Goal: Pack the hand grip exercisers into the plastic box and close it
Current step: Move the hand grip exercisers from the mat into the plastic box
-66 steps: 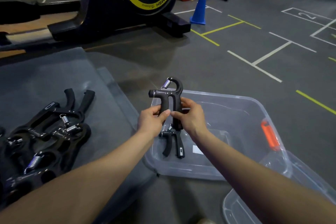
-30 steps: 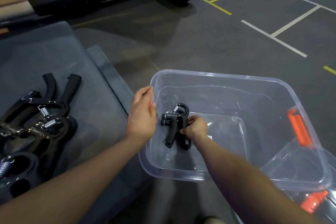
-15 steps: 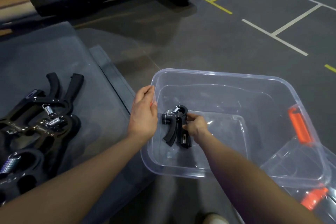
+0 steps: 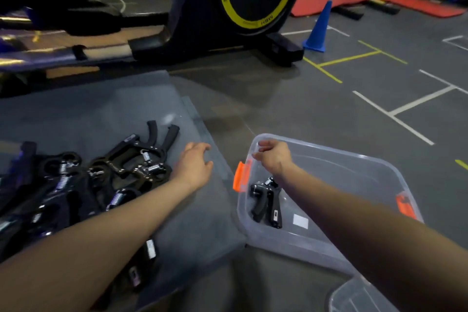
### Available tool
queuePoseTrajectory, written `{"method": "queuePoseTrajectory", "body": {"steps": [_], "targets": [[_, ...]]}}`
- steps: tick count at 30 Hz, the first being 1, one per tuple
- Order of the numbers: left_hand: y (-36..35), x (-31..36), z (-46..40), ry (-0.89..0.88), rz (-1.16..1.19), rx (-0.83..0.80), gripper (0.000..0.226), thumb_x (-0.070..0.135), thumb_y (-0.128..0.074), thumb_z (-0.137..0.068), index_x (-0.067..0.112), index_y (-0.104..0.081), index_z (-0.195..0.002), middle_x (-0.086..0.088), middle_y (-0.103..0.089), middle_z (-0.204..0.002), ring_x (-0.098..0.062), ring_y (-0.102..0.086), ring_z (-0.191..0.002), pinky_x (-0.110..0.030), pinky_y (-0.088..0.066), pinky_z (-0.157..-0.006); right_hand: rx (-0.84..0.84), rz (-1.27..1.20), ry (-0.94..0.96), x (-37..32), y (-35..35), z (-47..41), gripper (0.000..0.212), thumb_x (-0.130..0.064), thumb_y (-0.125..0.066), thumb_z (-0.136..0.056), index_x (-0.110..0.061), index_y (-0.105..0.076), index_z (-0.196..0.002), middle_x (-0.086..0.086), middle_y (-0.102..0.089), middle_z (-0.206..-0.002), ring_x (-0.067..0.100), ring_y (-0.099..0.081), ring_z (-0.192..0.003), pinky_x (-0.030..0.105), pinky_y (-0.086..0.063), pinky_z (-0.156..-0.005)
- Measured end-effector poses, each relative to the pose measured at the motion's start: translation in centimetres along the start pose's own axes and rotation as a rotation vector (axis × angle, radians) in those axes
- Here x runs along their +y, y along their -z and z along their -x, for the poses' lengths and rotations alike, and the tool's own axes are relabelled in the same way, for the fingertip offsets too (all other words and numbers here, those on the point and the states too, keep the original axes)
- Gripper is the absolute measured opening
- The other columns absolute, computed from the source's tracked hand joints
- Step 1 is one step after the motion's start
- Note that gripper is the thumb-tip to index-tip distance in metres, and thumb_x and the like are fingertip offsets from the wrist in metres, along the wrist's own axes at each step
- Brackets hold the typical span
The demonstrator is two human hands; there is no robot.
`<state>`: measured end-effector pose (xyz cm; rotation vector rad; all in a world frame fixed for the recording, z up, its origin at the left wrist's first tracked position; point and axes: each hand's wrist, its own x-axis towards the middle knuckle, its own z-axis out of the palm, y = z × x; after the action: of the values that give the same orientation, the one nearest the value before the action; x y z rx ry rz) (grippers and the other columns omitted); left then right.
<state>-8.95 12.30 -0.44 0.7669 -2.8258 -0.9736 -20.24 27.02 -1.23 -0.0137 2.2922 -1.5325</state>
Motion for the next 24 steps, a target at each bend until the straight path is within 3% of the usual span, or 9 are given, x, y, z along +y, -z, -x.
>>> {"method": "queuePoseTrajectory", "body": {"steps": [3,6,8,11,13,16,18,24], "targets": [[3.1,-2.6,2.3,0.039,-0.062,-0.002,0.045,0.014,-0.059,-0.086,0.012,-0.049,-0.130,-0.013,-0.045,-0.133,-0.027,-0.050,-0.123,-0.033,-0.037,-0.108,-0.071,0.005,0.018,-2.4,-3.3,2.5,0.041,0.002,-0.066,-0.082,0.003,-0.054,-0.121,0.008,-0.053,-0.092,0.017,-0.051,-0.076,0.014,-0.036,-0.056],[5.9,-5.0,4.5,0.065,-0.121,0.016,0.046,0.016,-0.060,-0.086,0.015,-0.048,-0.131,-0.010,-0.043,-0.133,-0.027,-0.047,-0.125,-0.035,-0.037,-0.108,-0.141,-0.003,-0.001,-2.4,-7.0,4.9,0.038,0.001,-0.068,-0.080,0.002,-0.055,-0.116,0.002,-0.052,-0.071,0.010,-0.044,-0.058,0.019,-0.037,-0.057],[7.6,-6.6,5.9,0.068,-0.159,0.014,0.047,0.017,-0.060,-0.085,0.016,-0.048,-0.130,-0.010,-0.044,-0.131,-0.028,-0.048,-0.123,-0.037,-0.038,-0.108,-0.189,0.007,-0.004,-1.9,-9.2,6.2,0.035,0.001,-0.069,-0.079,-0.001,-0.056,-0.112,0.002,-0.051,-0.068,0.014,-0.048,-0.060,0.021,-0.038,-0.060],[10.0,-9.2,8.1,0.075,-0.234,-0.026,0.047,0.016,-0.059,-0.085,0.015,-0.047,-0.131,-0.009,-0.045,-0.129,-0.027,-0.048,-0.121,-0.036,-0.039,-0.106,-0.272,0.035,0.021,-1.3,-12.1,8.0,0.031,0.006,-0.066,-0.078,-0.007,-0.054,-0.104,0.001,-0.048,-0.066,0.029,-0.062,-0.081,0.022,-0.037,-0.061],[10.9,-11.1,9.4,0.087,-0.287,-0.043,0.048,0.017,-0.059,-0.086,0.015,-0.046,-0.132,-0.009,-0.044,-0.131,-0.026,-0.047,-0.123,-0.034,-0.037,-0.107,-0.314,0.089,0.048,-0.7,-13.9,8.7,0.030,0.007,-0.066,-0.077,-0.011,-0.052,-0.097,0.000,-0.047,-0.066,0.027,-0.060,-0.083,0.022,-0.040,-0.064],[11.2,-13.7,10.9,0.148,-0.321,-0.050,0.048,0.018,-0.059,-0.086,0.015,-0.045,-0.132,-0.008,-0.044,-0.129,-0.025,-0.046,-0.125,-0.034,-0.037,-0.106,-0.375,0.134,0.016,0.8,-15.9,9.9,0.029,0.011,-0.062,-0.080,-0.008,-0.051,-0.098,0.002,-0.043,-0.064,0.009,-0.048,-0.049,0.008,-0.037,-0.042],[11.1,-14.8,11.4,0.169,-0.320,-0.054,0.048,0.019,-0.059,-0.087,0.016,-0.045,-0.133,-0.007,-0.044,-0.129,-0.024,-0.044,-0.125,-0.036,-0.038,-0.106,-0.414,0.198,0.012,1.7,-16.9,10.6,0.031,0.009,-0.064,-0.080,-0.007,-0.055,-0.105,0.001,-0.042,-0.064,0.004,-0.043,-0.046,0.005,-0.034,-0.036],[10.7,-16.2,11.6,0.165,-0.293,-0.057,0.049,0.016,-0.060,-0.086,0.015,-0.046,-0.132,-0.007,-0.045,-0.130,-0.024,-0.047,-0.123,-0.038,-0.039,-0.105,-0.537,0.407,0.032,3.5,-19.3,11.9,0.034,-0.013,-0.079,-0.072,-0.015,-0.050,-0.089,0.000,-0.054,-0.078,0.017,-0.051,-0.080,0.025,-0.040,-0.073]]}}
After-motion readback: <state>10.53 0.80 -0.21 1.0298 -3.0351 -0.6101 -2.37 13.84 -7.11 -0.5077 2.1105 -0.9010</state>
